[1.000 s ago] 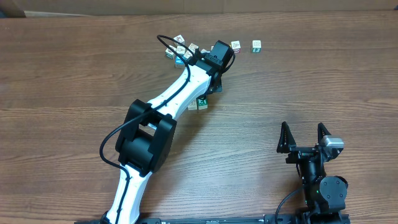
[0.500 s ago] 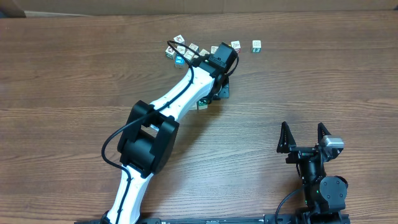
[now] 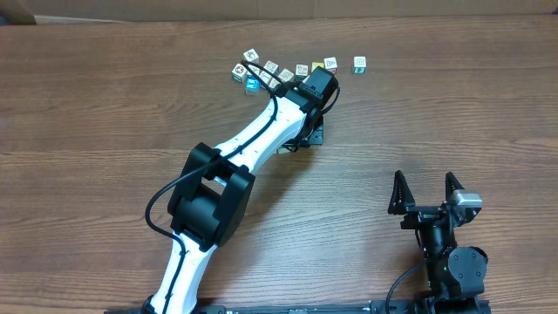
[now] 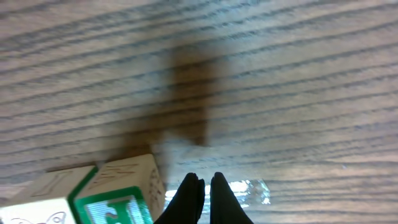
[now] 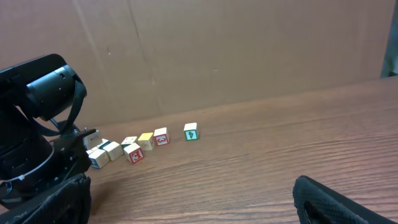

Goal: Form a horizontal line

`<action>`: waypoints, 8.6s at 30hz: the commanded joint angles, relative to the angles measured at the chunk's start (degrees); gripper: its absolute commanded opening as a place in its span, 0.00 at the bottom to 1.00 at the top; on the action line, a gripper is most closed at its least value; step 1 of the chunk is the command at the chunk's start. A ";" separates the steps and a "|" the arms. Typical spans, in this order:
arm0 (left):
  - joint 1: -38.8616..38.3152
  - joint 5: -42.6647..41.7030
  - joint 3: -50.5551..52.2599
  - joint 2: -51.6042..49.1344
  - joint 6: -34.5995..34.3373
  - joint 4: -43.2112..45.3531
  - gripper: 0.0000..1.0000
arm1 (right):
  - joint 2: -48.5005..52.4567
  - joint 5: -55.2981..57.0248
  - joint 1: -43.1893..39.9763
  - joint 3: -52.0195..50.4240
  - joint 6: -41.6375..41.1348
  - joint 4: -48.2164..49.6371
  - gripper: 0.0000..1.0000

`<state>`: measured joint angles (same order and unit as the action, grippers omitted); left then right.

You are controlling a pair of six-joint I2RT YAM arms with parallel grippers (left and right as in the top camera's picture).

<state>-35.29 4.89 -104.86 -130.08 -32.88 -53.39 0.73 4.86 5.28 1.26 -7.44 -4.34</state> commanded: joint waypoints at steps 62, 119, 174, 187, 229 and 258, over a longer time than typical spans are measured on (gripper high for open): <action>3.50 7.08 -9.92 3.48 1.18 -4.15 0.14 | -0.57 -0.07 -0.15 -0.81 0.24 0.20 1.00; -4.87 11.82 3.96 3.43 -2.67 -10.38 0.04 | -0.57 -0.07 -0.15 -0.81 0.24 0.20 1.00; -3.21 12.26 7.06 3.43 0.94 -5.42 0.04 | -0.57 -0.07 -0.15 -0.81 0.24 0.20 1.00; -3.17 13.53 7.06 3.43 0.70 -5.07 0.04 | -0.57 -0.07 -0.15 -0.81 0.24 0.20 1.00; -2.21 5.90 6.10 3.48 1.49 -5.46 0.04 | -0.57 -0.07 -0.15 -0.81 0.24 0.20 1.00; 4.37 6.19 -1.99 2.67 -8.96 -1.97 0.04 | -0.57 -0.07 -0.15 -0.81 0.24 0.20 1.00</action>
<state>-30.52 11.14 -109.27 -127.92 -39.51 -56.34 0.73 4.84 5.28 1.26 -7.46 -4.36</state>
